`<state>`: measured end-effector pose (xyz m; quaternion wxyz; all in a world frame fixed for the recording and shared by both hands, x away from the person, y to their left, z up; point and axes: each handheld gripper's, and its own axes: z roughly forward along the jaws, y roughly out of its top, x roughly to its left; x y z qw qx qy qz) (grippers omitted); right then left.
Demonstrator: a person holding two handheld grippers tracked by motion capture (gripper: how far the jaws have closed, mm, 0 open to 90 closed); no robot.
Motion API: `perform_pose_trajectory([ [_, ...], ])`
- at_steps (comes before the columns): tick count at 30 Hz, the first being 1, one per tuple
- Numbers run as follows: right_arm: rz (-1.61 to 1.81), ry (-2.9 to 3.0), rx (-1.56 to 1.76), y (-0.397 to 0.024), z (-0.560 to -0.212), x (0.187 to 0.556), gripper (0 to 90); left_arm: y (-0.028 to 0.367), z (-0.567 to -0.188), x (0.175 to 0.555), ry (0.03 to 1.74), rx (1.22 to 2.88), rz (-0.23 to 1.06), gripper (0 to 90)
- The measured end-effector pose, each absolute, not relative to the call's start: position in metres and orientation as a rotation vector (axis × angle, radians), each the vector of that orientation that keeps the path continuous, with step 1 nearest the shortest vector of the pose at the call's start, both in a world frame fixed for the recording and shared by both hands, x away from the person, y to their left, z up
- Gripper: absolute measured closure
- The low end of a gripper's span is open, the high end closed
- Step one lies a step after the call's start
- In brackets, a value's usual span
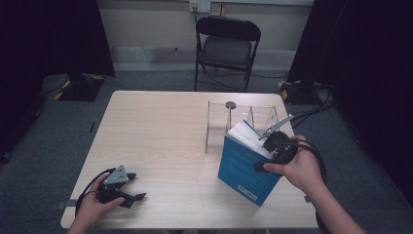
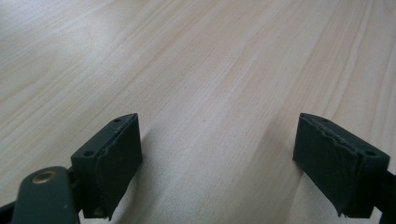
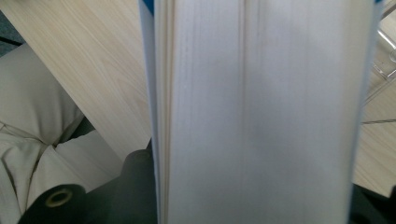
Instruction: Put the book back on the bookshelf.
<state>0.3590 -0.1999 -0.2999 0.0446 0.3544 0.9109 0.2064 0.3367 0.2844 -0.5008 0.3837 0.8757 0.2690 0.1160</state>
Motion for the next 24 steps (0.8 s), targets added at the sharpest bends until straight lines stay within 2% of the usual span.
perform_pose_trajectory([
  [6,0.539,2.794,1.053,-0.197,-0.302,0.362,53.9,0.284,-0.501,0.336,0.69,2.227,0.298,14.9],
  [8,0.474,2.846,1.052,-0.196,-0.301,0.364,48.4,0.284,-0.501,0.337,0.689,2.228,0.298,14.9],
  [11,0.359,2.861,1.105,-0.193,-0.3,0.368,48.1,0.284,-0.501,0.336,0.689,2.224,0.303,15.0],
  [15,0.439,2.802,1.162,-0.198,-0.301,0.37,49.9,0.284,-0.501,0.336,0.692,2.229,0.307,15.1],
  [19,0.467,2.828,1.146,-0.198,-0.301,0.369,57.9,0.284,-0.501,0.337,0.684,2.231,0.31,15.1],
  [24,0.478,2.827,1.114,-0.196,-0.301,0.364,60.5,0.284,-0.501,0.337,0.685,2.233,0.313,15.1],
])
